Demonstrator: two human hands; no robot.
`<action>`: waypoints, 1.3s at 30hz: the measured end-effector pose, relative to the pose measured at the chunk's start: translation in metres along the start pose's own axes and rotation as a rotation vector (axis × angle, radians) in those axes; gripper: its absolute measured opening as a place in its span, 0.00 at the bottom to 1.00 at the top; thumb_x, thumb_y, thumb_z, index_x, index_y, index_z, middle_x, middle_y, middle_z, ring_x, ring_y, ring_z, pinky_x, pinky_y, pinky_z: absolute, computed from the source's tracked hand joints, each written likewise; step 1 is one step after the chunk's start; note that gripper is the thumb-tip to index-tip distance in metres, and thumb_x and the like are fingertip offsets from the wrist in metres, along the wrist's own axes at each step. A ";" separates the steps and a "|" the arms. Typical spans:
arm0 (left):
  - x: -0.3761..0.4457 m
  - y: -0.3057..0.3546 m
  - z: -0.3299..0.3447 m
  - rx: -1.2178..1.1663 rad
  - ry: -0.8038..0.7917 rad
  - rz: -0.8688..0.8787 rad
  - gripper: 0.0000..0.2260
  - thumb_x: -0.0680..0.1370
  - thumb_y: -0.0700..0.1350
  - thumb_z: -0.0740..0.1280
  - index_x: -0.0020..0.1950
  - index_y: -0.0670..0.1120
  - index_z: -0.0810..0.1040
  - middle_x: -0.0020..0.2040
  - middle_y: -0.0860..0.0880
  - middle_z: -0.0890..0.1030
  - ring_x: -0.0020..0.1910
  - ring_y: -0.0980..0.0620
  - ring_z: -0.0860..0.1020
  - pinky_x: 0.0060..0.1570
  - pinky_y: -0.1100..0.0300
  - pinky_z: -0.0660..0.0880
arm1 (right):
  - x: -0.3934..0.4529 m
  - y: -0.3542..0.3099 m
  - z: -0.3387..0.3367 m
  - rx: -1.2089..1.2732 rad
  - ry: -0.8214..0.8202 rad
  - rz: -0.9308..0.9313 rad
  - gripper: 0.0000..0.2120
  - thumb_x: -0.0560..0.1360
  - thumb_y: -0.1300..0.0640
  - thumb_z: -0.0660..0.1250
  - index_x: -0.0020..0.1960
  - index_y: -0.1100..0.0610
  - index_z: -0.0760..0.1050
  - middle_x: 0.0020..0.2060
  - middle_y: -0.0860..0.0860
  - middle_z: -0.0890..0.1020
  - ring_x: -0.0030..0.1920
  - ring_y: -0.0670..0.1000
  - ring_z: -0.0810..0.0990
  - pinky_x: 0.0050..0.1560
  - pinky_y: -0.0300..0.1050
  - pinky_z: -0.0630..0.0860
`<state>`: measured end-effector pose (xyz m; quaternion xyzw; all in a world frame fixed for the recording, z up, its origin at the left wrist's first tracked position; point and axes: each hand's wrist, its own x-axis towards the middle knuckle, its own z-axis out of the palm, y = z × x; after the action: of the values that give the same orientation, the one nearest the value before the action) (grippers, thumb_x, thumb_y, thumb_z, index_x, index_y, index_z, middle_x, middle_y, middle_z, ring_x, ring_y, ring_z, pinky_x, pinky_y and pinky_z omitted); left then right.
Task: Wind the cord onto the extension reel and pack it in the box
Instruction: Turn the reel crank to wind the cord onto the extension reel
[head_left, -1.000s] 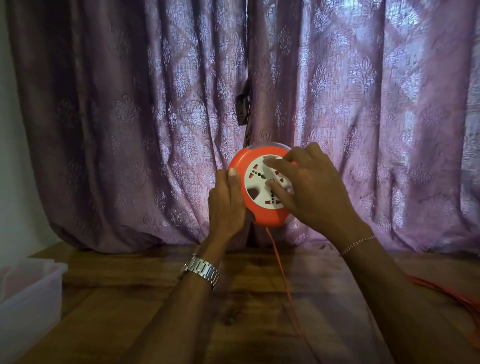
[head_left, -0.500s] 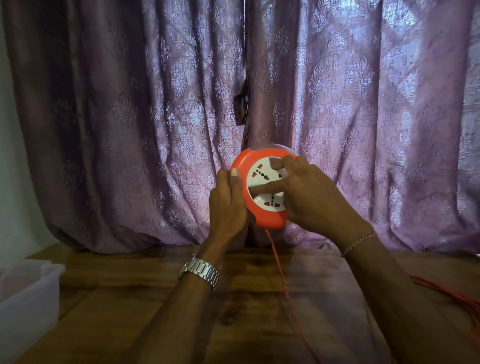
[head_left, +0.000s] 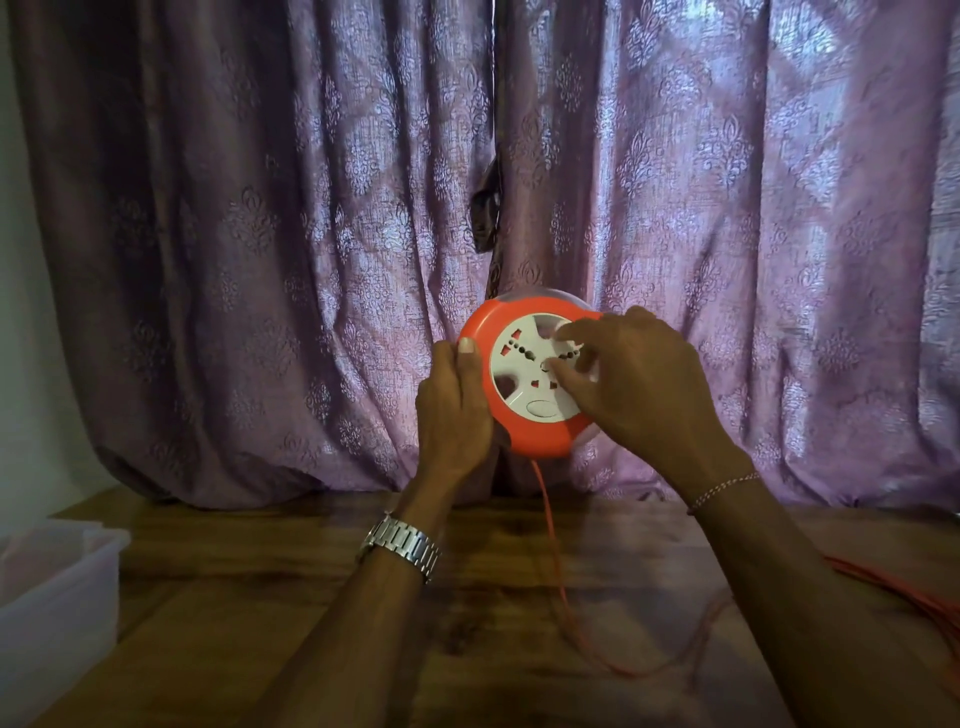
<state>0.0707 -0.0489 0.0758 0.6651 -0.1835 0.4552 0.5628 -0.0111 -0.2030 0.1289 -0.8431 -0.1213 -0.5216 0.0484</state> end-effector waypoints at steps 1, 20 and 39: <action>0.001 -0.001 0.000 -0.003 0.007 -0.005 0.16 0.83 0.59 0.51 0.42 0.51 0.67 0.31 0.54 0.75 0.31 0.59 0.75 0.36 0.47 0.73 | 0.001 0.002 -0.001 0.028 -0.023 -0.038 0.09 0.73 0.51 0.69 0.53 0.48 0.81 0.44 0.49 0.83 0.48 0.55 0.76 0.41 0.47 0.73; 0.001 0.007 -0.005 -0.050 0.014 0.021 0.19 0.81 0.64 0.50 0.45 0.51 0.69 0.35 0.51 0.79 0.36 0.47 0.79 0.39 0.42 0.77 | -0.003 -0.013 -0.007 -0.067 -0.179 -0.194 0.23 0.70 0.51 0.56 0.61 0.33 0.76 0.68 0.50 0.71 0.66 0.55 0.71 0.52 0.52 0.72; -0.003 0.008 -0.002 -0.013 -0.009 0.017 0.15 0.83 0.58 0.53 0.44 0.51 0.68 0.34 0.48 0.79 0.35 0.44 0.79 0.37 0.40 0.76 | -0.003 -0.006 0.003 0.067 0.028 0.019 0.19 0.70 0.38 0.69 0.55 0.48 0.79 0.44 0.48 0.83 0.50 0.53 0.77 0.44 0.52 0.77</action>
<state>0.0624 -0.0508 0.0785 0.6618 -0.1946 0.4556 0.5627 -0.0114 -0.1976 0.1252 -0.8346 -0.1302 -0.5287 0.0832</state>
